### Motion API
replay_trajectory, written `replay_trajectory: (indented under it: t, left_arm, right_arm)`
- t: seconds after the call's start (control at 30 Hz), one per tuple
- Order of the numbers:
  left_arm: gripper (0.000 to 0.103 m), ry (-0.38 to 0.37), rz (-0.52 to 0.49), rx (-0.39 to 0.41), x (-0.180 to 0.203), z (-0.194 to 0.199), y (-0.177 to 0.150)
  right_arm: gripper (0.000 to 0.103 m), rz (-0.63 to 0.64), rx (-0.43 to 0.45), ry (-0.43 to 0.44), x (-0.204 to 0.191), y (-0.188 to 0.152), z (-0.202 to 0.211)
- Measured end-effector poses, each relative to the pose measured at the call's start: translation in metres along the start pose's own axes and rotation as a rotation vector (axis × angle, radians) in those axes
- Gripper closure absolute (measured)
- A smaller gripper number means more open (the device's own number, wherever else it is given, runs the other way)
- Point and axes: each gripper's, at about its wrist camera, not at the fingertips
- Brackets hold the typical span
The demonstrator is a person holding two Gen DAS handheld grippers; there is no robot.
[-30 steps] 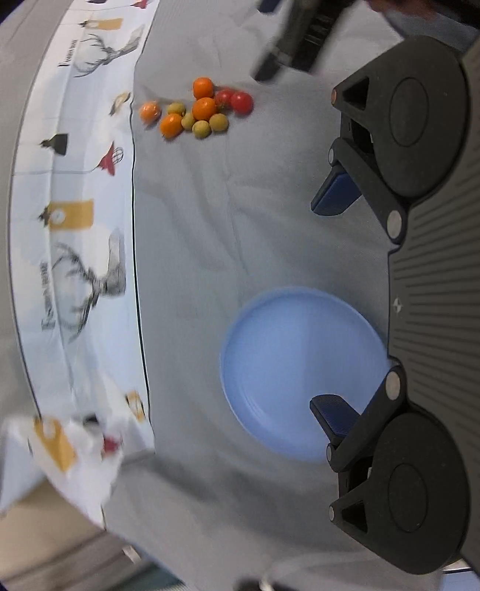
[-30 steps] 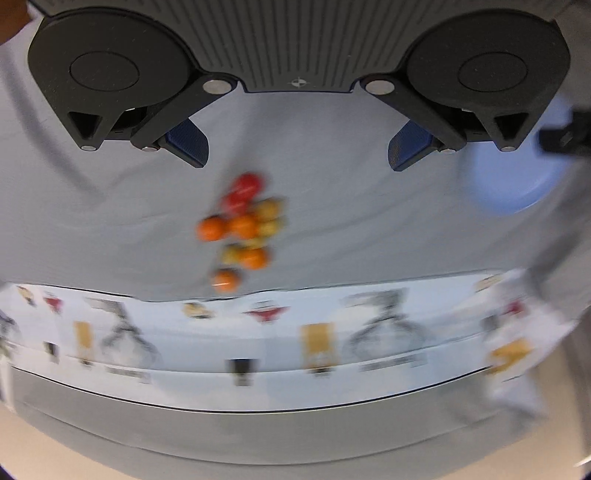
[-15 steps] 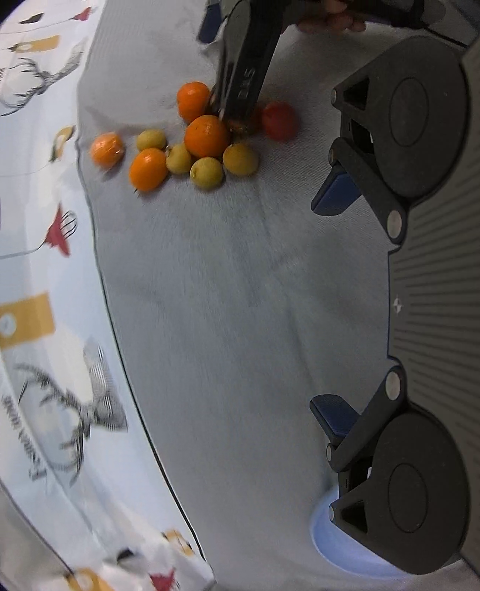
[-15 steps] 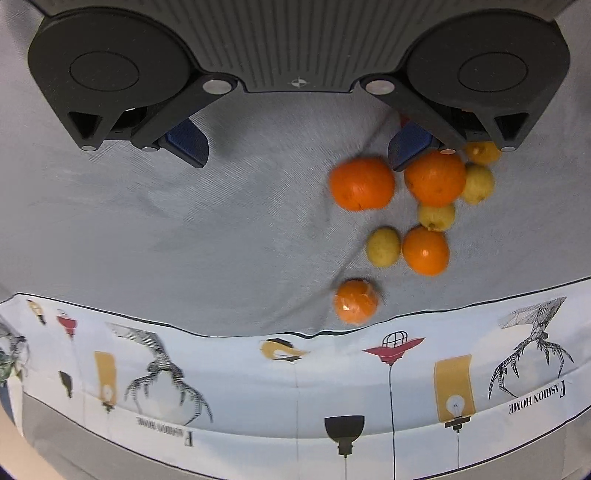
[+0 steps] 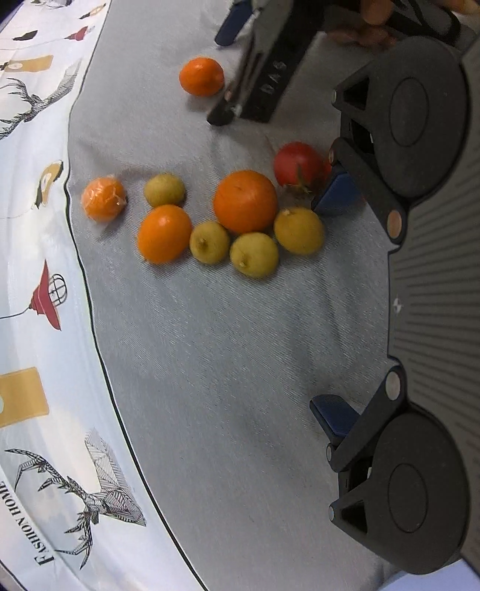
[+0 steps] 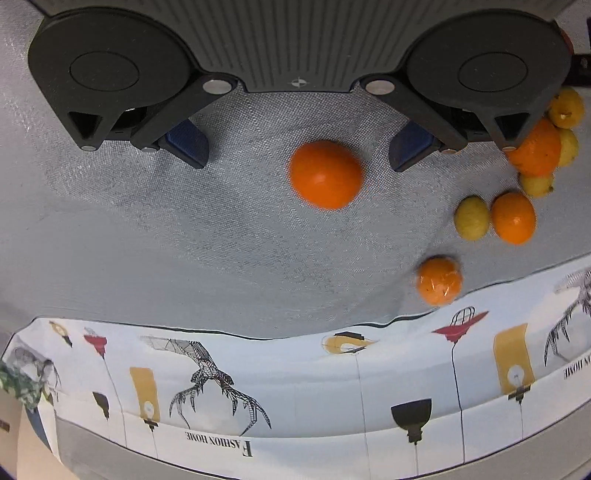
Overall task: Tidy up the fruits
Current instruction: 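Reach the right tool to an orange while the left tool reaches a yellow lemon, then close the right gripper on the orange while the left gripper grasps the lemon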
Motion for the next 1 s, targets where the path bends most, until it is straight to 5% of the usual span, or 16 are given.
replay_trajectory:
  t: [0.4,0.6,0.67,0.7,0.73,0.77,0.8,1.0]
  left_arm:
    - [0.001,-0.047,-0.016,0.003,0.009,-0.002,0.013]
    - [0.018,-0.056,-0.040,0.031,0.013,0.000,0.009]
    - [0.042,-0.066,-0.052,0.055,0.013,0.004,0.008]
    - [0.052,-0.086,-0.063,0.059,0.013,0.006,0.008]
    - [0.074,-0.114,-0.068,0.058,0.013,0.009,0.009]
    - [0.075,-0.134,-0.062,0.046,0.012,0.011,0.010]
    - [0.075,-0.150,-0.052,0.041,0.011,0.012,0.010]
    - [0.075,-0.165,-0.031,0.078,0.007,0.028,0.001]
  right_arm:
    - [0.001,-0.017,0.007,-0.011,-0.001,0.000,-0.001]
    - [0.001,0.002,0.027,-0.029,-0.005,0.001,-0.001]
    - [0.003,0.013,0.035,-0.035,-0.006,0.000,-0.001]
    - [0.015,0.021,0.040,-0.026,-0.006,0.000,0.000]
    - [0.027,0.026,0.047,-0.002,-0.007,0.000,0.002]
    - [0.063,0.035,0.060,0.019,-0.008,0.000,0.006]
    - [0.074,0.053,0.068,0.031,-0.010,0.001,0.009]
    - [0.074,-0.020,0.085,0.031,0.000,0.004,0.012]
Point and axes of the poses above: each gripper's, at about its wrist camera, not at the fingertips, and z roughly against the way its jaws point, x to its right, y to its top, and after that the axes turned 7 degrees about -x, right-handed
